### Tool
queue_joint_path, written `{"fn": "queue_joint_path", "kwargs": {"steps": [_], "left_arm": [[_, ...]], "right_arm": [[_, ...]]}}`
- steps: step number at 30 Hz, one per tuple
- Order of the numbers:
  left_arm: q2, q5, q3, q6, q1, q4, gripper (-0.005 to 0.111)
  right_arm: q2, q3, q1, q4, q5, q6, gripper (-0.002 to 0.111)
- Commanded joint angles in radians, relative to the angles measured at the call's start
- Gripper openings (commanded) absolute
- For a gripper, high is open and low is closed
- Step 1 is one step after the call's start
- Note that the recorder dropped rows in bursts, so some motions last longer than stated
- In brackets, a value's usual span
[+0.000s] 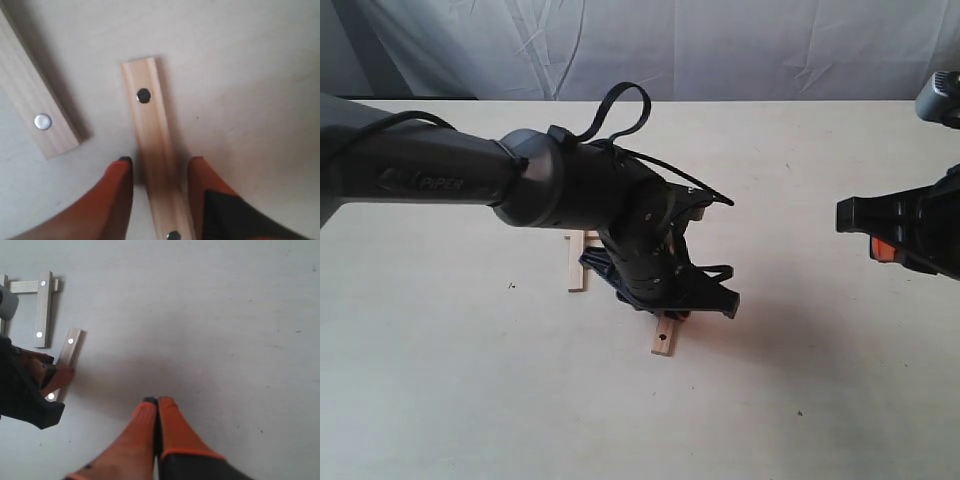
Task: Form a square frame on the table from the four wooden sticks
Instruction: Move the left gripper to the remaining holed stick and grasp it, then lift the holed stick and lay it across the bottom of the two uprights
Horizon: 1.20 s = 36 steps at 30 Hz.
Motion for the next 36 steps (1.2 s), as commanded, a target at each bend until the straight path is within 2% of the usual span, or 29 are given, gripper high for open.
{"fn": "queue_joint_path", "kwargs": {"steps": [1,22,23,25,26,27,31,36], "left_arm": [[0.005,0.01,-0.005,-0.005,0.002,0.022,0.034],[0.032,0.032,-0.005,-0.005,0.002,0.048,0.034],[0.032,0.036,-0.005,-0.005,0.002,0.053,0.033],[0.027,0.062,-0.005,-0.001,0.002,0.061,0.02],[0.012,0.078,-0.005,0.008,0.002,0.078,0.007],[0.0,0.088,-0.01,0.028,0.002,0.088,0.0],[-0.092,0.172,-0.067,0.255,0.015,0.131,0.0],[-0.13,0.207,-0.086,0.55,0.089,0.127,0.0]], "right_arm": [[-0.007,0.004,-0.006,-0.003,-0.017,-0.006,0.0],[-0.007,0.004,-0.006,-0.003,-0.025,-0.006,0.0],[-0.007,0.004,-0.006,-0.003,-0.025,-0.006,0.0],[-0.007,0.004,-0.006,-0.003,-0.029,-0.006,0.0],[-0.007,0.004,-0.006,-0.003,-0.037,-0.006,0.0],[-0.007,0.004,-0.006,-0.003,-0.037,-0.006,0.0],[-0.007,0.004,-0.006,-0.003,-0.026,-0.006,0.0],[-0.007,0.004,-0.006,-0.003,-0.026,-0.006,0.0]]}}
